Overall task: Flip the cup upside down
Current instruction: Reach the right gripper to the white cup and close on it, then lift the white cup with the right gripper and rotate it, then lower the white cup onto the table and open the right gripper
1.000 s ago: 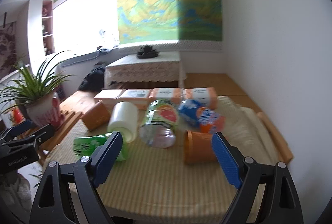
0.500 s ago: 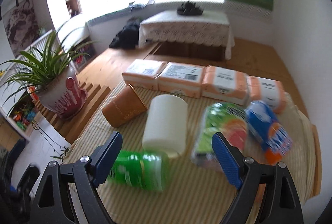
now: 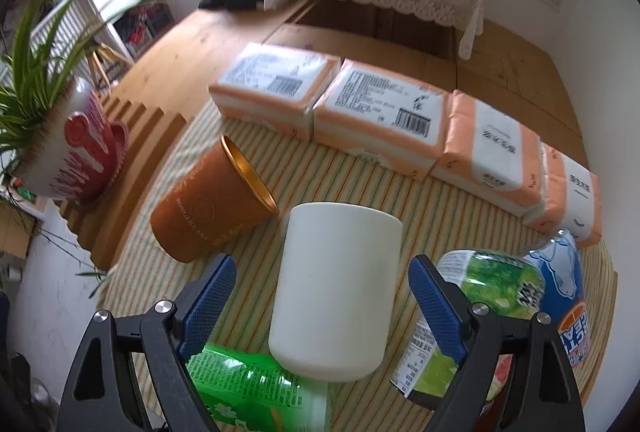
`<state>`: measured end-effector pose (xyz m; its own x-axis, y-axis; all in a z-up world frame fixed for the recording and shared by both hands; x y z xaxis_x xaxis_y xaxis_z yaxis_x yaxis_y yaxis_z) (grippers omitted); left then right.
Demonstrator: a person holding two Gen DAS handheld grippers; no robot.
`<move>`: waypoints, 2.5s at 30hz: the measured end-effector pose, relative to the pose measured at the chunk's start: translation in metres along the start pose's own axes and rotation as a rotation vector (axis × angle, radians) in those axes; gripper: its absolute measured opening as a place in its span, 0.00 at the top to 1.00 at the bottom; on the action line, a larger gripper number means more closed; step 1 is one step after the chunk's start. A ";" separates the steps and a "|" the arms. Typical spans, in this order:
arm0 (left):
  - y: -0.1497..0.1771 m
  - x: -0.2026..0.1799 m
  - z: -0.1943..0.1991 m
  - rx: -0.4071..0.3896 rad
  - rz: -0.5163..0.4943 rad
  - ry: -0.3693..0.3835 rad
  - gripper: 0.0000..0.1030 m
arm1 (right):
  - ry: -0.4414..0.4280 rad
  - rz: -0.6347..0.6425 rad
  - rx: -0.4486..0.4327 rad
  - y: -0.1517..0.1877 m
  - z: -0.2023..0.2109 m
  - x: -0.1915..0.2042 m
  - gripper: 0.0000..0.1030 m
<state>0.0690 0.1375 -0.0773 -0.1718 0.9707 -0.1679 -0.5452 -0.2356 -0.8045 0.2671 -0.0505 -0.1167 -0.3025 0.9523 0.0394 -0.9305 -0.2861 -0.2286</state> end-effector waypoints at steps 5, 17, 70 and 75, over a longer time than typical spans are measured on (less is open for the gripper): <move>-0.002 0.008 -0.005 0.003 0.014 -0.008 0.01 | 0.028 0.027 0.060 -0.003 -0.015 0.005 0.17; -0.005 0.011 -0.005 -0.008 0.017 -0.017 0.01 | 0.162 0.053 0.117 -0.006 -0.032 -0.009 0.32; 0.035 -0.116 0.030 0.051 -0.194 0.169 0.01 | -0.497 -0.510 -0.335 0.203 0.045 -0.084 0.29; 0.051 -0.140 0.020 0.108 -0.213 0.199 0.01 | -0.398 -0.514 -0.340 0.210 0.050 -0.103 0.27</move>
<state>0.0492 -0.0108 -0.0834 0.1142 0.9863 -0.1187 -0.6374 -0.0189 -0.7703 0.0930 -0.2139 -0.1205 0.0429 0.8285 0.5584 -0.8793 0.2966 -0.3725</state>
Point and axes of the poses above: each gripper's, at about its wrist camera, not at the fingertips, and z roughly against the way its jaws point, x to its left, y to its underside, the point moved 6 cm from there along -z, roughly the way its jaws point, and after that the axes turned 7 degrees about x, right-handed, at the moved point
